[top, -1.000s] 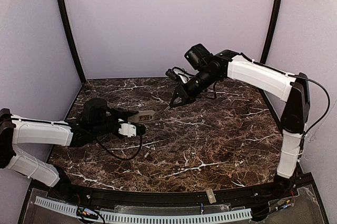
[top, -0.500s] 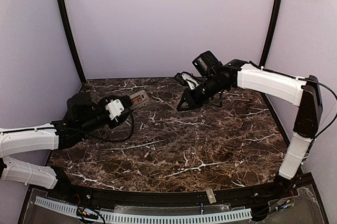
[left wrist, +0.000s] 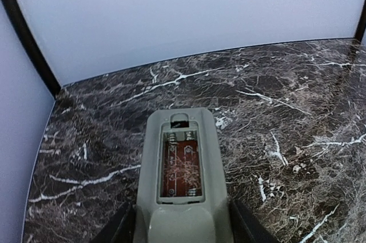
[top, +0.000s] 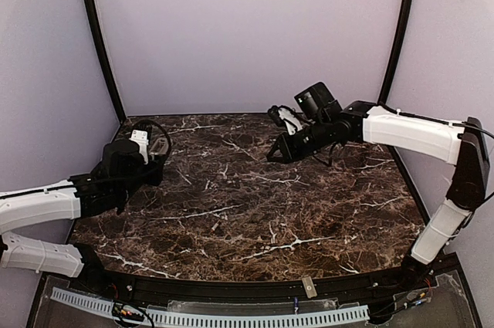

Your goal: Unload the batteries from the remote control

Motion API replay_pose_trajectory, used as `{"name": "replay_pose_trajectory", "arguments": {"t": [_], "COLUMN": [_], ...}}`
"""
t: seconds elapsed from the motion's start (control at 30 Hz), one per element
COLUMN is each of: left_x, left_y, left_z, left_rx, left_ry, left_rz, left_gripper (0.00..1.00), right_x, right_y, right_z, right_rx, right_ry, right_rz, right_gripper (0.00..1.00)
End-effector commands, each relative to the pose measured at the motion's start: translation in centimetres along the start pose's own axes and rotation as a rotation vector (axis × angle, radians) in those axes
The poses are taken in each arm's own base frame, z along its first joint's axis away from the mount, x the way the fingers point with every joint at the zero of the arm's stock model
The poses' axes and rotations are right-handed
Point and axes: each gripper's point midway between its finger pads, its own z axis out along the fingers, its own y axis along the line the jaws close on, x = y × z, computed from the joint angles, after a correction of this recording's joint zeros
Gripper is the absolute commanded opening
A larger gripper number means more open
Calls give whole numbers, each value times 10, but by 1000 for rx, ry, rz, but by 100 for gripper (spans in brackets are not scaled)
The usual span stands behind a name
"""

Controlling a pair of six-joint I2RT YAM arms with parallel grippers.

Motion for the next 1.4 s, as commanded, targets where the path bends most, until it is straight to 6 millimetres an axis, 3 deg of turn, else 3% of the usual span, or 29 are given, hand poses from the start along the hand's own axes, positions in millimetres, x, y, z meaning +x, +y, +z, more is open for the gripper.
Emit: {"name": "replay_pose_trajectory", "arguments": {"t": [0.0, 0.1, 0.4, 0.57, 0.73, 0.87, 0.97, 1.1, 1.27, 1.37], "left_x": [49, 76, 123, 136, 150, 153, 155, 152, 140, 131], "left_y": [27, 25, 15, 4, 6, 7, 8, 11, 14, 13], "left_z": [-2, 1, 7, 10, 8, 7, 6, 4, 0, -2], "left_rx": [-163, -161, -122, -51, -51, -47, -51, -60, -56, -39], "left_ry": [114, 174, 265, 282, 299, 294, 299, 292, 262, 241], "left_rz": [-216, -207, -210, -183, -159, -152, -147, -133, -119, -111], "left_gripper": [0, 0, 0, 4, 11, 26, 49, 67, 87, 94], "right_x": [-18, -16, -9, -4, 6, 13, 16, 18, 19, 20], "right_y": [-3, -4, -8, -12, -22, -27, -28, -29, -29, -28], "right_z": [-10, -7, 0, 1, -2, -6, -7, -13, -19, -22], "right_rx": [10, 8, 2, 11, 58, 81, 84, 97, 102, 105], "right_ry": [-120, -127, -133, -134, -128, -135, -136, -145, -149, -151], "right_rz": [13, 25, 70, 91, 108, 121, 126, 121, 110, 108], "right_gripper": [0, 0, 0, 0, 0, 0, 0, 0, 0, 0]}}
